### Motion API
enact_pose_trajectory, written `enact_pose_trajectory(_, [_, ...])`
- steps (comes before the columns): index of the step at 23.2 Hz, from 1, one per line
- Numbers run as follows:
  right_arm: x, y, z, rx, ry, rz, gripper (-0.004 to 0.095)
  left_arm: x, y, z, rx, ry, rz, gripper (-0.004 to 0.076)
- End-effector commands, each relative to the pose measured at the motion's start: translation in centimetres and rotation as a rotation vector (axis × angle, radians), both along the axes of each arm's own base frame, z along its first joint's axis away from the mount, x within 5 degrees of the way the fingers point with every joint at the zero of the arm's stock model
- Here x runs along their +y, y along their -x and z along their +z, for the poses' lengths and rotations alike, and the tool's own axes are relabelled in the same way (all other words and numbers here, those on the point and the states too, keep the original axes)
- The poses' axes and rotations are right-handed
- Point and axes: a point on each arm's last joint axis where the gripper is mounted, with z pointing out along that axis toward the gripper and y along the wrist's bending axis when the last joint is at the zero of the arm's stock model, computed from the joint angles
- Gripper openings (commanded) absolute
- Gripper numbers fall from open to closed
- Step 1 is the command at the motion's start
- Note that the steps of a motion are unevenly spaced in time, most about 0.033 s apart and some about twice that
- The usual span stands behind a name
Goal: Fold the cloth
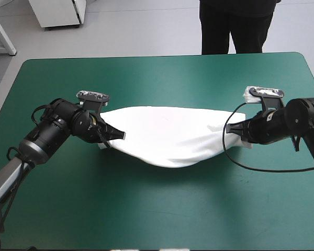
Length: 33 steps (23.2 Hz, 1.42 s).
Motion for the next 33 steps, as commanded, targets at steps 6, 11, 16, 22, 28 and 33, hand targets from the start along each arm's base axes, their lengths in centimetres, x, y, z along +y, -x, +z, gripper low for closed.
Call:
enact_pose_trajectory(6, [0.5,-5.0,1.7,-0.167,0.011,-0.017,-0.0017,0.7,-3.2,2.9,-0.271,-0.033,0.054,-0.0022])
enact_pose_trajectory(11, [0.5,-8.6,0.6,-0.181,0.045,-0.037,-0.0017,1.3,-7.9,2.2,-0.285,-0.036,0.113,-0.0022])
enact_pose_trajectory(16, [0.8,-12.0,-1.0,-0.187,0.068,-0.056,-0.0017,0.6,-12.2,1.6,-0.3,-0.068,0.085,-0.0022])
enact_pose_trajectory(22, [1.1,-16.7,-4.5,-0.138,0.118,-0.086,-0.0017,-0.8,-16.4,-2.5,-0.225,-0.094,0.086,-0.0022])
enact_pose_trajectory(28, [1.0,-19.2,-8.0,-0.046,0.195,-0.107,-0.0017,-1.4,-17.8,-6.8,-0.132,-0.114,0.091,-0.0022])
enact_pose_trajectory(33, [1.1,-19.1,-8.2,-0.012,0.205,-0.077,0.0148,-1.3,-17.7,-6.9,-0.115,-0.127,0.081,0.0054])
